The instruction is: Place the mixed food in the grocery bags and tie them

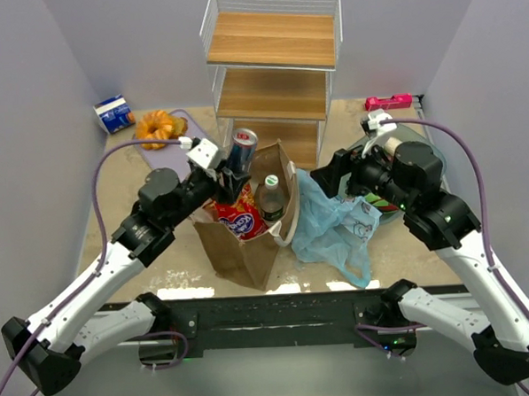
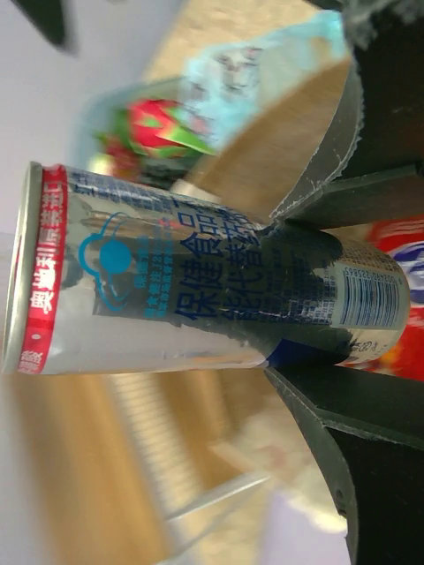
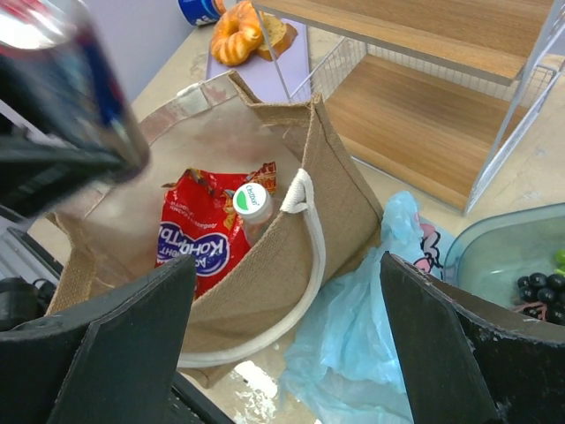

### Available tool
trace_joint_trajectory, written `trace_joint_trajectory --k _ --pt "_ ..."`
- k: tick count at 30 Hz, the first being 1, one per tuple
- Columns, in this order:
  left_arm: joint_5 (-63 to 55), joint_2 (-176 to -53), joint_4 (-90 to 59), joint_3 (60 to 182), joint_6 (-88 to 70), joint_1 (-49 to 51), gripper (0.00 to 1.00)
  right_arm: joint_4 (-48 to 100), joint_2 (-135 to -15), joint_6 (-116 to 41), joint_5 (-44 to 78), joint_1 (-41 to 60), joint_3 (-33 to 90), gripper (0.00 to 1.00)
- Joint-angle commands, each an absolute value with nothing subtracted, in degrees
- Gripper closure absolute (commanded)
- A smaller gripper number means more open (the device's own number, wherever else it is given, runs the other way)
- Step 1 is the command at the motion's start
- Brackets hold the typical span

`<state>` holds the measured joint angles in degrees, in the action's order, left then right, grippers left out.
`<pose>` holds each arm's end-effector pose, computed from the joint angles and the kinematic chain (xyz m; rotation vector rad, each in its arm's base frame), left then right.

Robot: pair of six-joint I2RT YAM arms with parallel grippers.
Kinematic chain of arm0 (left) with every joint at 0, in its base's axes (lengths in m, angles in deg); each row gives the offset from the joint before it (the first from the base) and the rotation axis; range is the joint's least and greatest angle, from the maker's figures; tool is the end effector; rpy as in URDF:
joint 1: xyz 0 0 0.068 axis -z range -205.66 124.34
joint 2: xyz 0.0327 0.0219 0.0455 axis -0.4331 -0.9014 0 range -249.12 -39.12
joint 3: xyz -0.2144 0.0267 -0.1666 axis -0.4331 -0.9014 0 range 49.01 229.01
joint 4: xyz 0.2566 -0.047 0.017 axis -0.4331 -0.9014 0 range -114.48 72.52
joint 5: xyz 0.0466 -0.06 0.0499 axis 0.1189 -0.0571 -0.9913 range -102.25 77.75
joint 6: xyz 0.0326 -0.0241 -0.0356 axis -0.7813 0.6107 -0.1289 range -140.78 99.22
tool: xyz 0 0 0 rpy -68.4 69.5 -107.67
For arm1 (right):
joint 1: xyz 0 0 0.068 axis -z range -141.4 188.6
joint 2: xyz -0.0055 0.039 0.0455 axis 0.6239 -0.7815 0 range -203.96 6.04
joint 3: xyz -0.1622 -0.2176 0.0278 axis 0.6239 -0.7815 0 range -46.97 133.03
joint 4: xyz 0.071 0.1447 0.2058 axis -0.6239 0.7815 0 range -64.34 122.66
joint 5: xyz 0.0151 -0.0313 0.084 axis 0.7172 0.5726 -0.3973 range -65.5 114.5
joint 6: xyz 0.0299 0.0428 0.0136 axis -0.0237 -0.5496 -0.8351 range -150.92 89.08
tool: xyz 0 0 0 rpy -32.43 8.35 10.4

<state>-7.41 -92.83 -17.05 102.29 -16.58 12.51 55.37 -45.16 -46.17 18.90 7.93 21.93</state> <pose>0.1699 -0.1375 0.3844 0.5342 1.5166 -0.6439 0.1503 0.0932 0.4280 -0.3168 1.8005 0.6593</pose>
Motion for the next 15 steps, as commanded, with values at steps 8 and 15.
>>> trace_joint_trajectory --k 8,15 --pt "-12.25 -94.93 -31.36 99.55 -4.96 12.48 1.00 53.96 -38.71 -48.94 21.60 8.02 15.35 0.11" --pt "-10.67 -97.12 -35.84 99.99 -4.52 12.48 1.00 55.28 -38.79 -48.32 21.95 8.11 14.91 0.11"
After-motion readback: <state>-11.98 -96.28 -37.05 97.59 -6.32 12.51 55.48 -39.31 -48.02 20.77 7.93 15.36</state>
